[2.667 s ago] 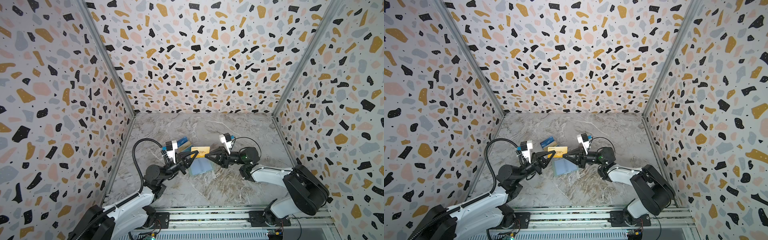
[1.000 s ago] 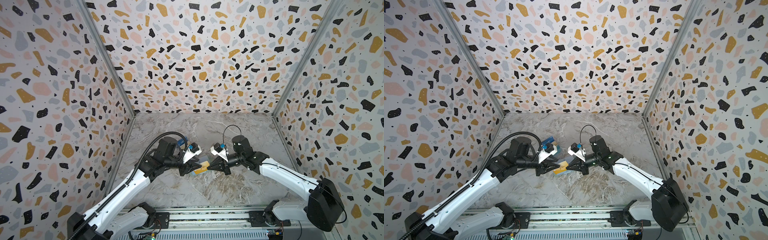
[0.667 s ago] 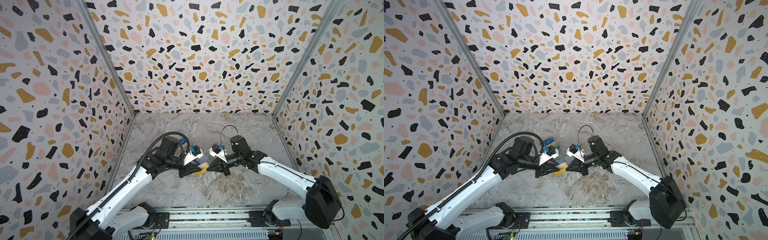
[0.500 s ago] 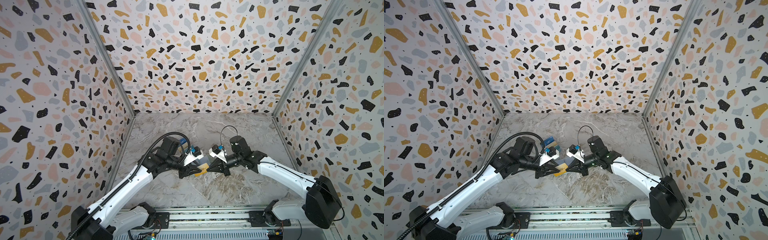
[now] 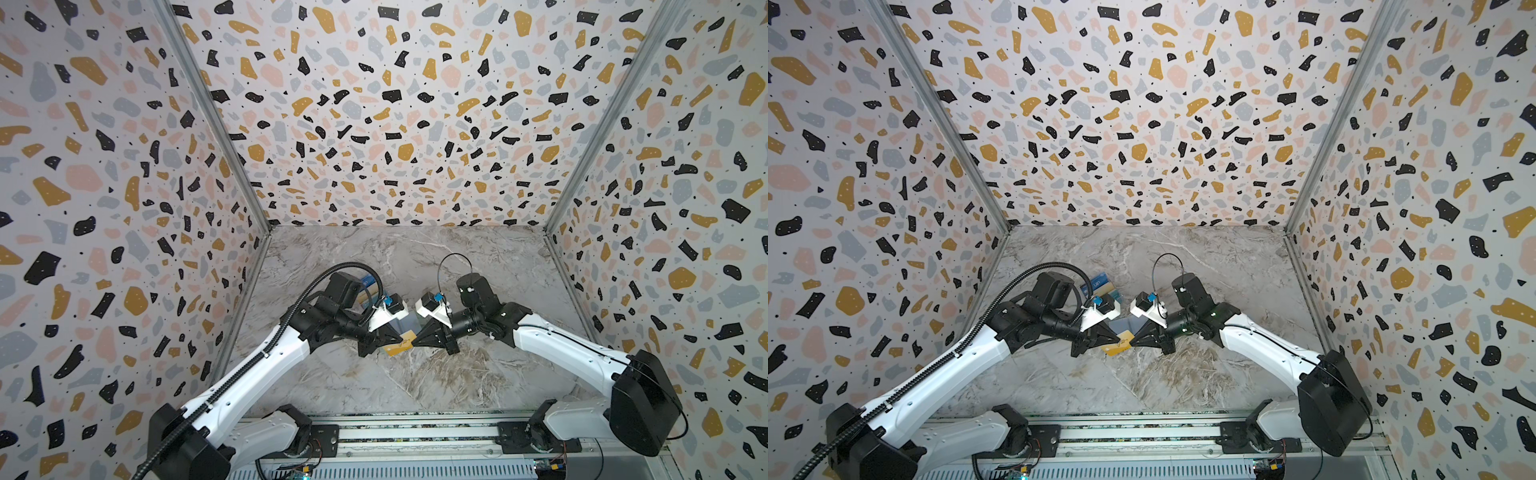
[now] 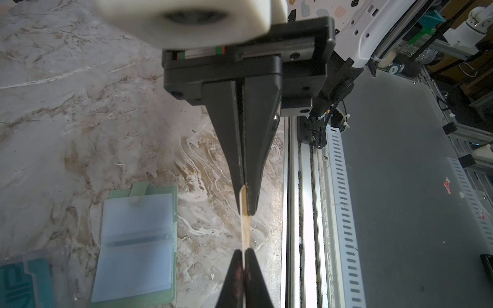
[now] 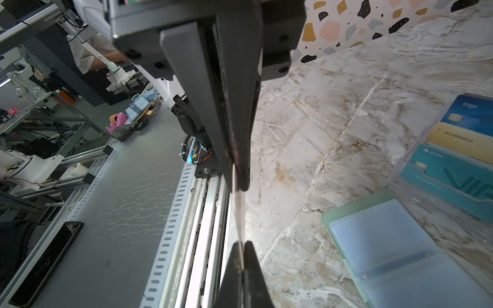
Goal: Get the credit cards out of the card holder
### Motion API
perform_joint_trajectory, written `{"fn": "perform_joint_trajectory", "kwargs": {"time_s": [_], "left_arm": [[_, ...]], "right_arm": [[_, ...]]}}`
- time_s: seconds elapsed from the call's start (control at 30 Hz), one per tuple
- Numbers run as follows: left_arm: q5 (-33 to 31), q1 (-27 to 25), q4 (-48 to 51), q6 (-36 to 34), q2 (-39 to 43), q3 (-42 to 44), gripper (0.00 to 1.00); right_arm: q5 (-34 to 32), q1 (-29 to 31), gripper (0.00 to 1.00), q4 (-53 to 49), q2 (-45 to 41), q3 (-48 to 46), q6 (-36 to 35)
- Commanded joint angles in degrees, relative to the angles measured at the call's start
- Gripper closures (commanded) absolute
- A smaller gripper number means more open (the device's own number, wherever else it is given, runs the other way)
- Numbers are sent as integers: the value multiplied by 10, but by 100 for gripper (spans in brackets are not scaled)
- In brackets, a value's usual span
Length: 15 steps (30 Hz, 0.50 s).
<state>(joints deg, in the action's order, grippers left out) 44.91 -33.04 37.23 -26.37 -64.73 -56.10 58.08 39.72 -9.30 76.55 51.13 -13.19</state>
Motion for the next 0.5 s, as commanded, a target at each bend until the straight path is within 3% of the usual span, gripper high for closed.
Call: {"fn": "perform_joint_trajectory", "kwargs": {"time_s": [0.0,0.07,0.13,0.27,0.37,0.47], "left_arm": [[21,2,8,-8,-1,-16,98],[16,2,7,-8,-2,-15,100],[2,2,1,-5,-1,-12,100],[-69,3,-23,21,3,-5,100],[-135,6,-42,41,2,3,100],[-150,24,-49,37,-4,-1,100]], "right_arm": [[-13,1,100,2,-3,18,0],[-24,1,100,9,-7,15,5],[-43,1,92,19,-11,9,16],[-120,-3,60,55,-23,-10,54],[-155,-15,49,84,-42,-32,78],[-200,-29,40,115,-72,-62,100]]}}
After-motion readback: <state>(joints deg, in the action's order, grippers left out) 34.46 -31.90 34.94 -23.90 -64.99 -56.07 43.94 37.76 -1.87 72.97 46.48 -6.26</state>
